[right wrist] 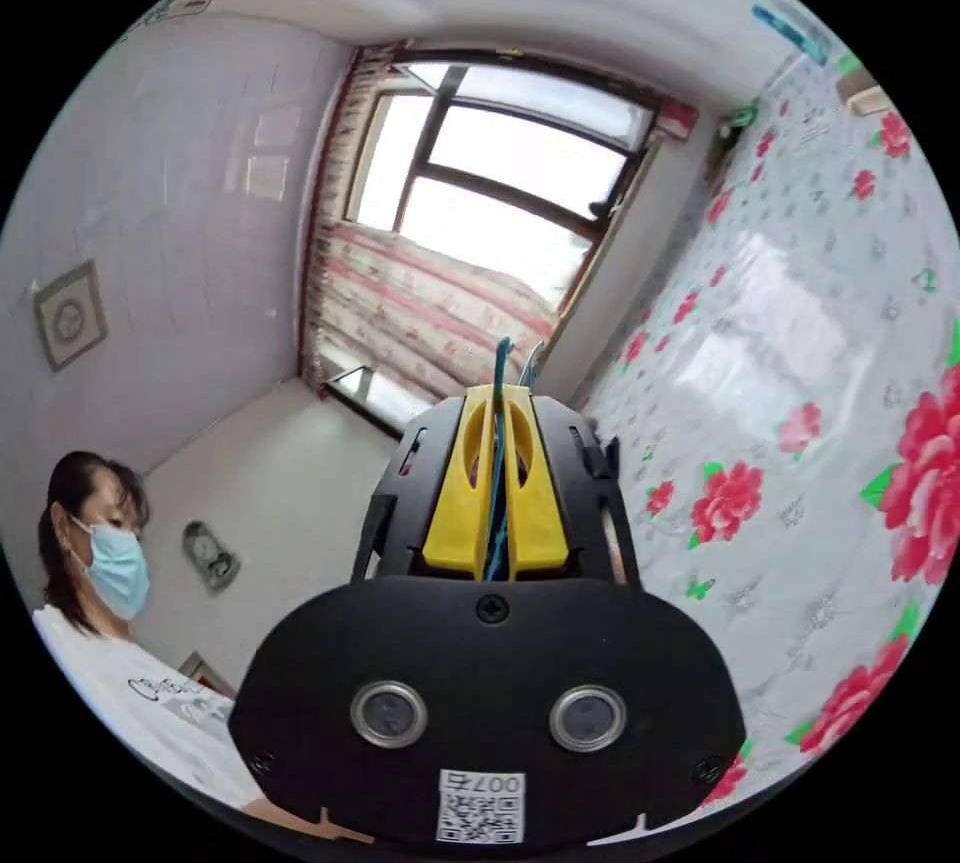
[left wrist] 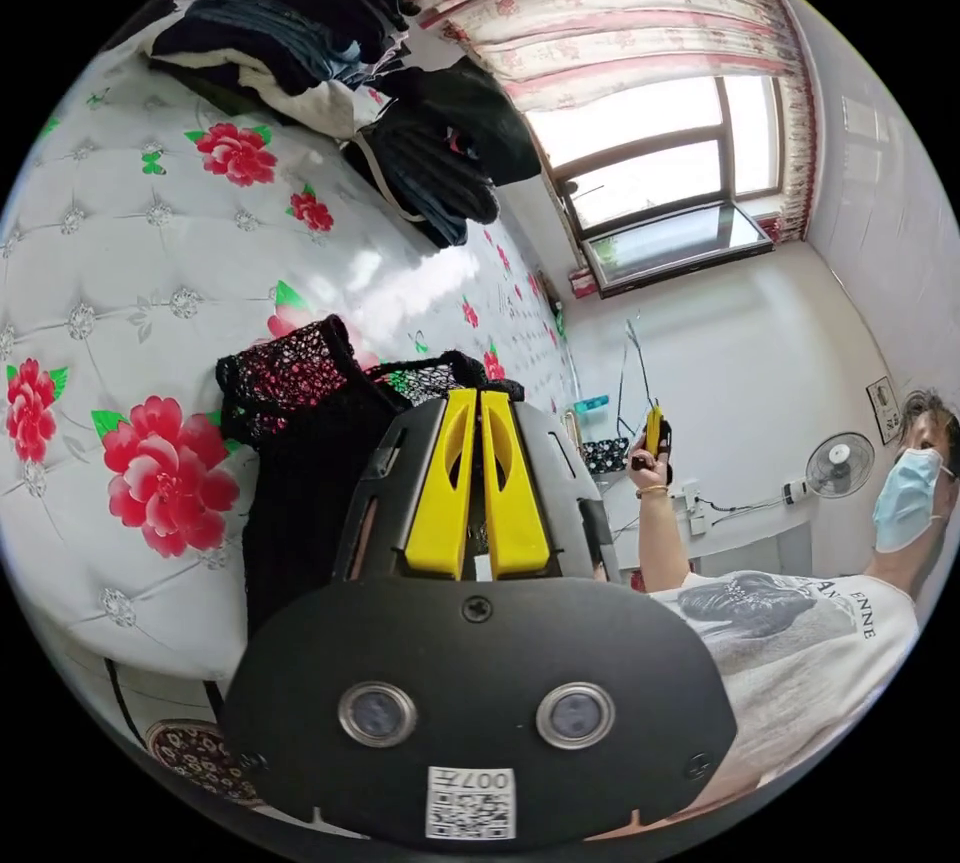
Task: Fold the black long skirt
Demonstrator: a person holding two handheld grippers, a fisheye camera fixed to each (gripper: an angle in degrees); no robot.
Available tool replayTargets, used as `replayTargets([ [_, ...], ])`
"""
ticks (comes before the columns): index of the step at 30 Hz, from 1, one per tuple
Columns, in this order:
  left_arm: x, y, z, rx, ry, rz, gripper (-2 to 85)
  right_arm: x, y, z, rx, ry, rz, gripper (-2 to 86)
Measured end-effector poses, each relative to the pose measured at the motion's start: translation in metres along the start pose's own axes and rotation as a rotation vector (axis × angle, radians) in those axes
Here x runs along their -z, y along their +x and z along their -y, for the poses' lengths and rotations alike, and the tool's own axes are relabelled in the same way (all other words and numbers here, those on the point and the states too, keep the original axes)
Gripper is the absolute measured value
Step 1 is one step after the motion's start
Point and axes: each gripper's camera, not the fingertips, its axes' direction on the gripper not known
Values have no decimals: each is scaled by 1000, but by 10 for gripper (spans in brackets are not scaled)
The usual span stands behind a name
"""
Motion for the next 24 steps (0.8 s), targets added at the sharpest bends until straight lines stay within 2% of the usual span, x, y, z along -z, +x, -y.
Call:
replayTargets([
  [2, -1, -4, -1, 10, -9, 4, -9, 34, 40, 21, -8, 64, -305, 16],
  [4, 6, -8, -2, 20, 2, 27, -10, 62, 75, 27, -62, 45, -505, 29],
  [7, 14, -9, -3, 19, 12, 59, -10, 105, 113, 9, -163, -2, -690, 51],
  [9, 17, -9, -4, 20, 16, 86, -10, 113, 113, -10, -144, -38, -673, 67],
  [10, 17, -9, -5, 19, 18, 89, -9, 104, 109, -26, -104, -117, -637, 77],
  [14, 12, -8, -5, 14, 17, 88, -10, 10, 69, -108, 110, -589, -431, 99],
  [17, 8, -4, -5, -4, 11, 79, -10, -64, 34, -178, 247, -823, -286, 106],
  [22, 11, 6, -10, -81, -24, 104, -10, -156, 6, -270, 488, -1024, -302, 96],
  [24, 15, 3, -13, -86, -28, 103, -10, -182, 13, -295, 486, -1114, -330, 72],
])
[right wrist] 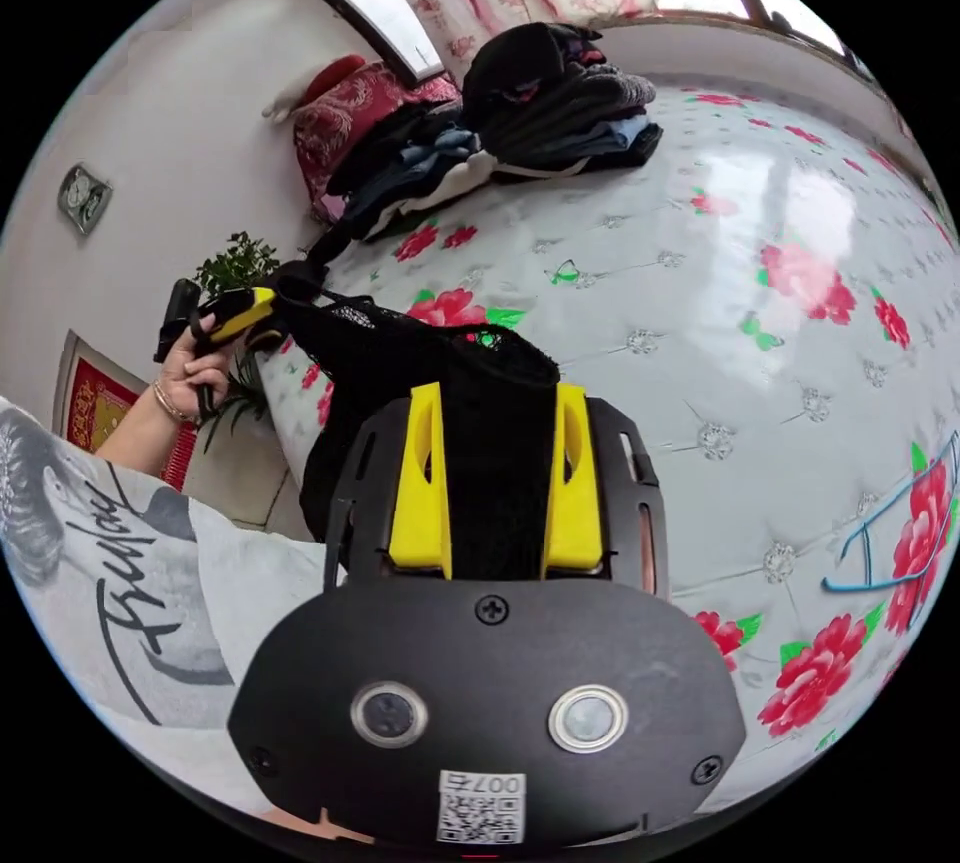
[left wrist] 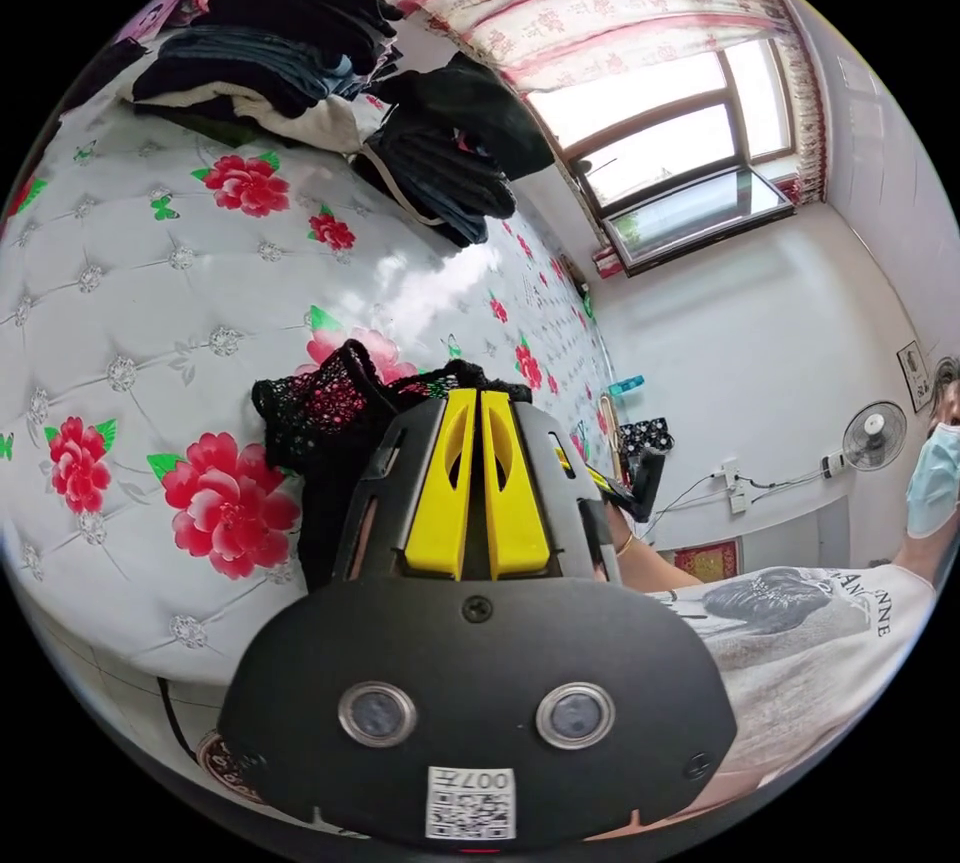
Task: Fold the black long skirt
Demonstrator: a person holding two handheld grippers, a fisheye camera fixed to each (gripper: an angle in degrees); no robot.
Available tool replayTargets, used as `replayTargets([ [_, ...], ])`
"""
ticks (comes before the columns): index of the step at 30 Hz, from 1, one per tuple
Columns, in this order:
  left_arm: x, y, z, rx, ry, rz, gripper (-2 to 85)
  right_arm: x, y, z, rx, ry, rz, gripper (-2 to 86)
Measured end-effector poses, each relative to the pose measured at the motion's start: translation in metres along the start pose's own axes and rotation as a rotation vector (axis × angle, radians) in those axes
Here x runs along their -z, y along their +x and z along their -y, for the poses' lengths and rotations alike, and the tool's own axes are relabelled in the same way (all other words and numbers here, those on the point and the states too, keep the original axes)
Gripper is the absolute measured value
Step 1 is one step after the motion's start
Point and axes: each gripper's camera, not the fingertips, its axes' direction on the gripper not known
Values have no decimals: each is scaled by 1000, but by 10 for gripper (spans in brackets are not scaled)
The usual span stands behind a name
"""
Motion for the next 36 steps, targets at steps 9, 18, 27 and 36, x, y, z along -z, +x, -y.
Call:
replayTargets([
  [9, 39, 22, 65, -156, 108, 10, -9, 35, -88, 106, 228, 84, -71, 3],
  [18, 66, 79, 190, -366, 327, 236, 68, 55, -171, 239, 250, 388, -533, 29],
  [27, 2, -30, -28, -259, -142, 376, 97, -63, -119, 32, -10, 35, -293, 67],
  [36, -16, -38, -169, -162, -305, 537, 8, -171, -184, -147, 55, -342, -357, 35],
])
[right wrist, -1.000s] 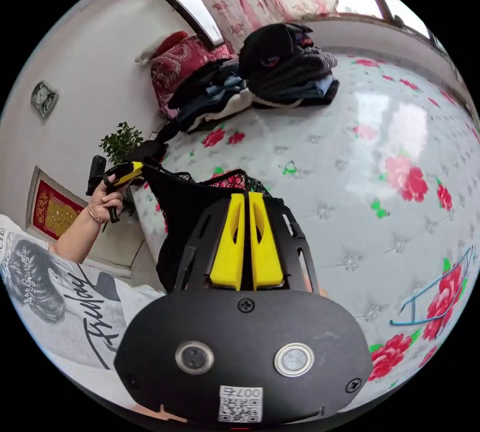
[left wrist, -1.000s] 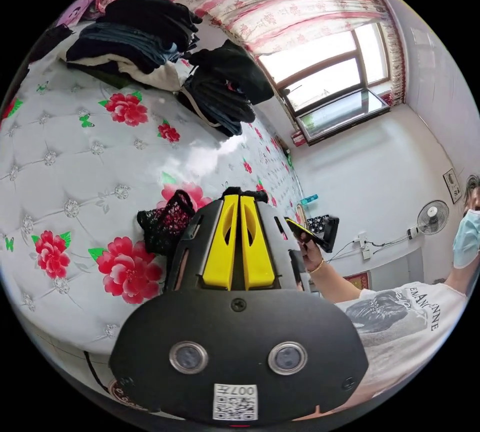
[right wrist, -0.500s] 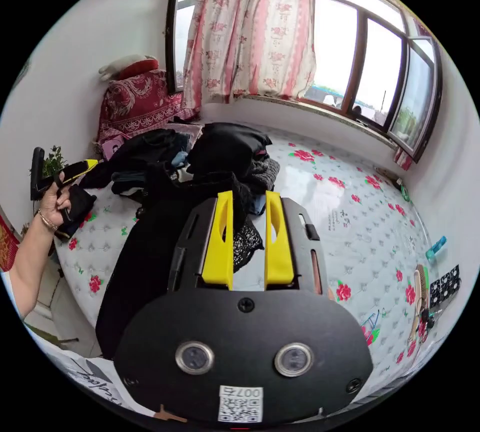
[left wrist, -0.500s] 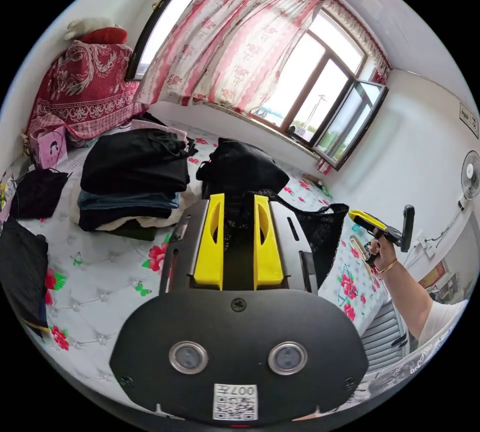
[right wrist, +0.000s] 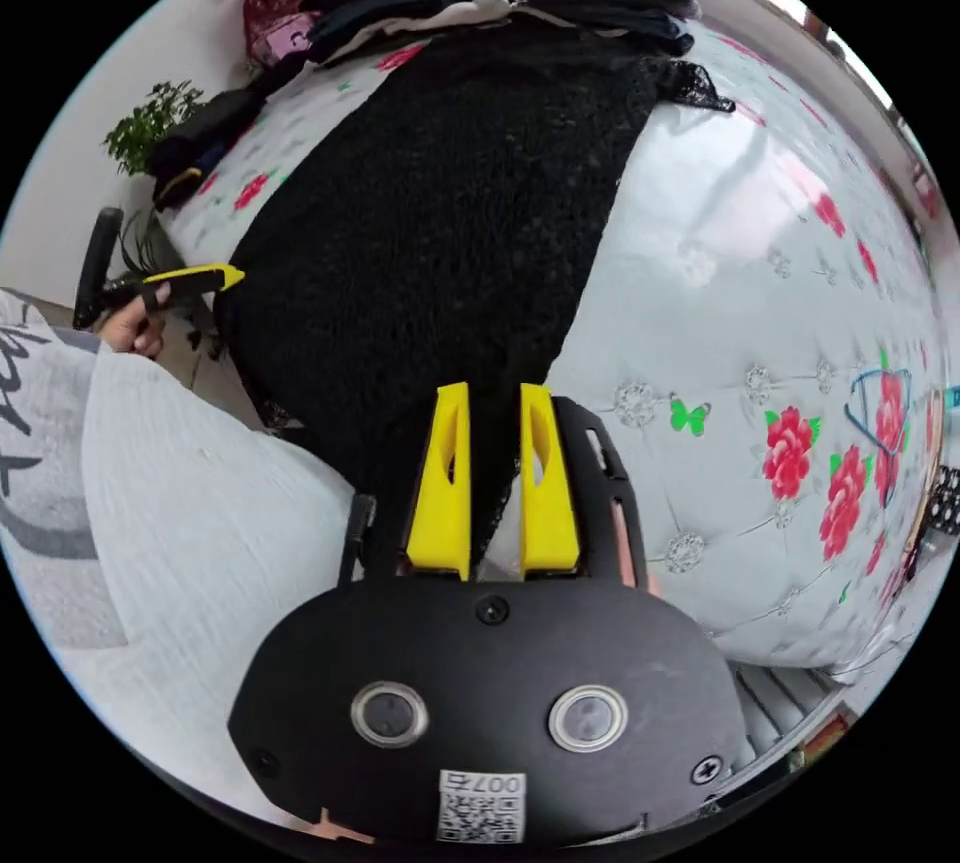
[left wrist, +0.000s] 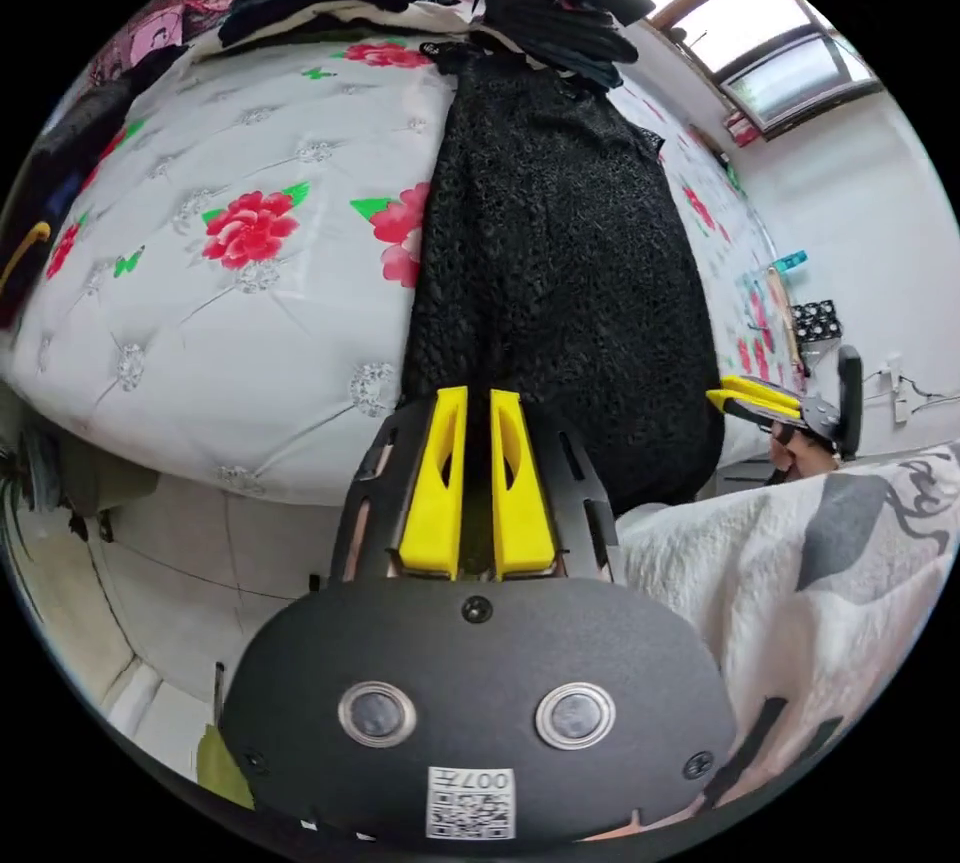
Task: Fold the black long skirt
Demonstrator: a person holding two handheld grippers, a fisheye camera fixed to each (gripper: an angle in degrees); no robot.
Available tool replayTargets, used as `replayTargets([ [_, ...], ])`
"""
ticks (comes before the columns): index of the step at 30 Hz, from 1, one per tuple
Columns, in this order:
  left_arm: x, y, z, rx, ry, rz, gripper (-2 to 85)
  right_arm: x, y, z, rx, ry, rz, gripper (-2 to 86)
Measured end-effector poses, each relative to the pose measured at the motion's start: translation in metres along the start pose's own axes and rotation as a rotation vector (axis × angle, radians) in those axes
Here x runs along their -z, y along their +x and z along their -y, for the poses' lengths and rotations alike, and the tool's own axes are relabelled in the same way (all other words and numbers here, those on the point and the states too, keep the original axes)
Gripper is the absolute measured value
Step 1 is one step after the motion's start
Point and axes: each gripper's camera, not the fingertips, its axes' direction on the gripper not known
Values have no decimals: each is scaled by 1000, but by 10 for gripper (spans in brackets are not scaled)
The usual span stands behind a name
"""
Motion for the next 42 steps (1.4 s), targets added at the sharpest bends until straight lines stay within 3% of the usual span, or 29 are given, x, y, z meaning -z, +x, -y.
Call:
replayTargets([
  [2, -1, 4, 20, -77, -5, 13, -1, -4, 5, 25, 68, -42, 26, 16],
  [6, 4, 1, 81, -37, -35, 106, 0, 8, 49, 65, -76, 65, 100, 7],
  [10, 68, 4, 83, 83, 212, 22, 38, 53, 61, 71, -121, 211, 101, 19],
  [14, 98, 5, 35, 124, 264, 48, 62, 82, 57, 10, -88, 321, 140, 35],
  [22, 109, -20, -78, 239, 116, 4, 91, 63, 53, -111, -143, 254, 258, 58],
  [29, 102, -22, -61, 162, 3, 0, 109, 45, 33, -111, -82, 99, 212, 55],
  [33, 102, -28, -49, 85, -106, 130, 27, 50, 28, -111, -96, 45, 151, 28],
  [37, 138, -51, -49, 39, -118, 4, 2, 86, 45, -129, -175, 93, 280, 6],
  [42, 244, -109, -76, 24, 90, -373, -5, 179, 74, -174, -208, 333, 478, 0],
])
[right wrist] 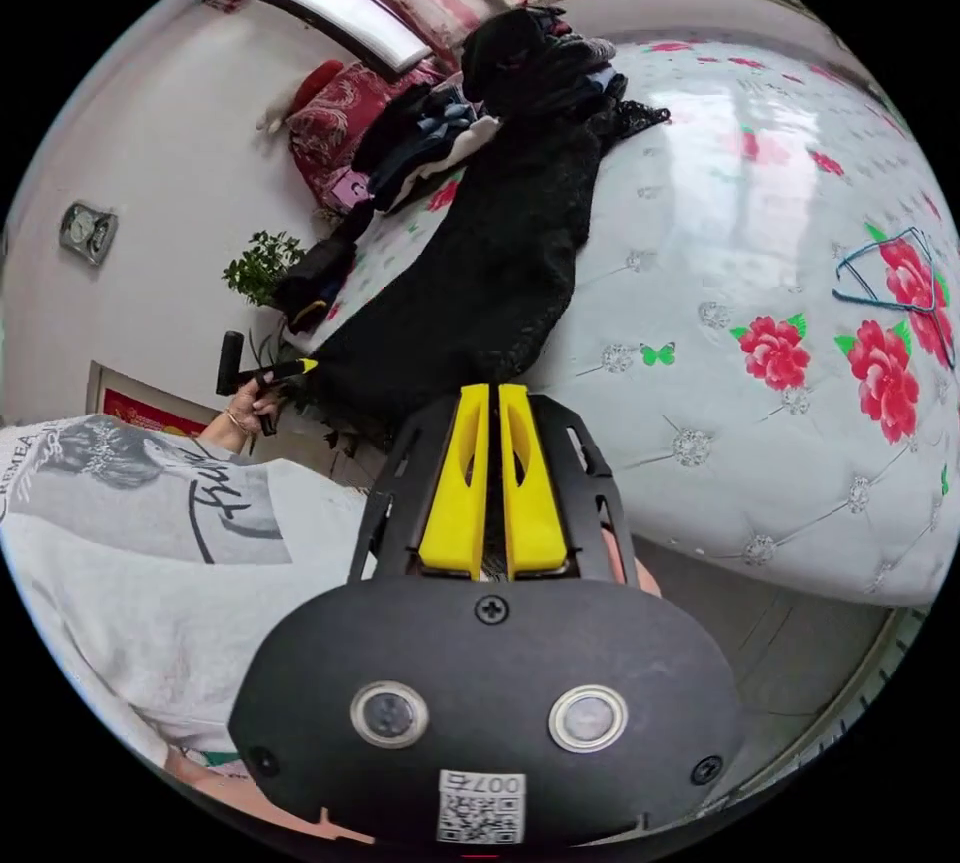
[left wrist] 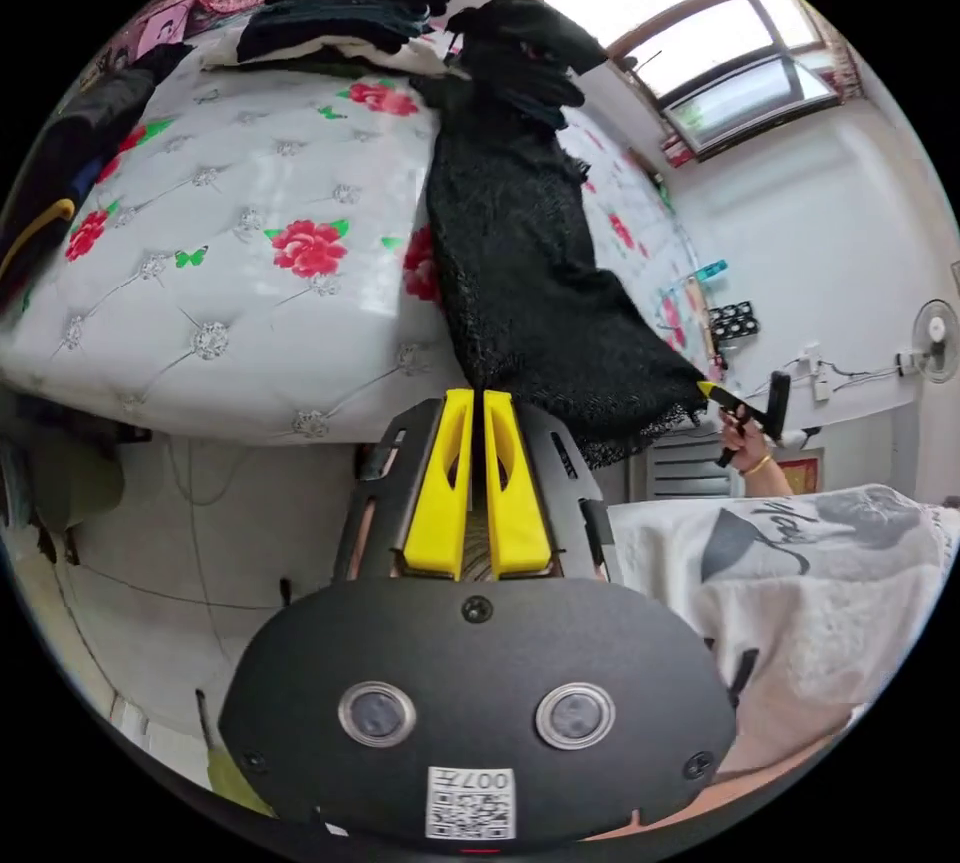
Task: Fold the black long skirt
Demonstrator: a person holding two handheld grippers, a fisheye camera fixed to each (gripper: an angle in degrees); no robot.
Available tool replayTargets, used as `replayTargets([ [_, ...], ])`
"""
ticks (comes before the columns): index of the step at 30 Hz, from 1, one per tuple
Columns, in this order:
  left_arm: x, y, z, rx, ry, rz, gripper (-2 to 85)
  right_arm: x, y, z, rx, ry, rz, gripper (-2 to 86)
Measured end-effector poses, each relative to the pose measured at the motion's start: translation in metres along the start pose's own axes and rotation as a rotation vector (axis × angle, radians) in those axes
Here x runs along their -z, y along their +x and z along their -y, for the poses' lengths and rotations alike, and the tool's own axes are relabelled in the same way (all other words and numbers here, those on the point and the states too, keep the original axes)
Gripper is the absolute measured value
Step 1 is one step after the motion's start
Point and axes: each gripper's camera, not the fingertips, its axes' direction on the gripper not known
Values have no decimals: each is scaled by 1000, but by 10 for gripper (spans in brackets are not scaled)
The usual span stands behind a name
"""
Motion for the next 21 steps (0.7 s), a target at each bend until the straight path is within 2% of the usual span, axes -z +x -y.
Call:
replayTargets([
  [3, 29, -19, -13, -4, 23, -126, -5, 46, -2, -15, 0, 81, 120, -1],
  [7, 15, -51, -15, 111, -61, -166, -5, 27, 20, -29, -187, -55, 152, -2],
  [9, 16, -69, -2, 184, -9, -274, -6, 20, 29, -27, -250, -59, 186, -2],
  [11, 23, -75, 21, 190, 42, -344, -6, 25, 38, -9, -304, 19, 274, -2],
  [15, 72, -42, 109, 44, 156, -407, -7, 64, 32, 50, -276, 199, 369, -3],
  [18, 137, 14, 148, -176, 303, -435, -7, 133, -13, 95, -89, 404, 387, -3],
  [21, 196, 59, 142, -362, 435, -435, -7, 198, -72, 98, 140, 551, 333, -3],
])
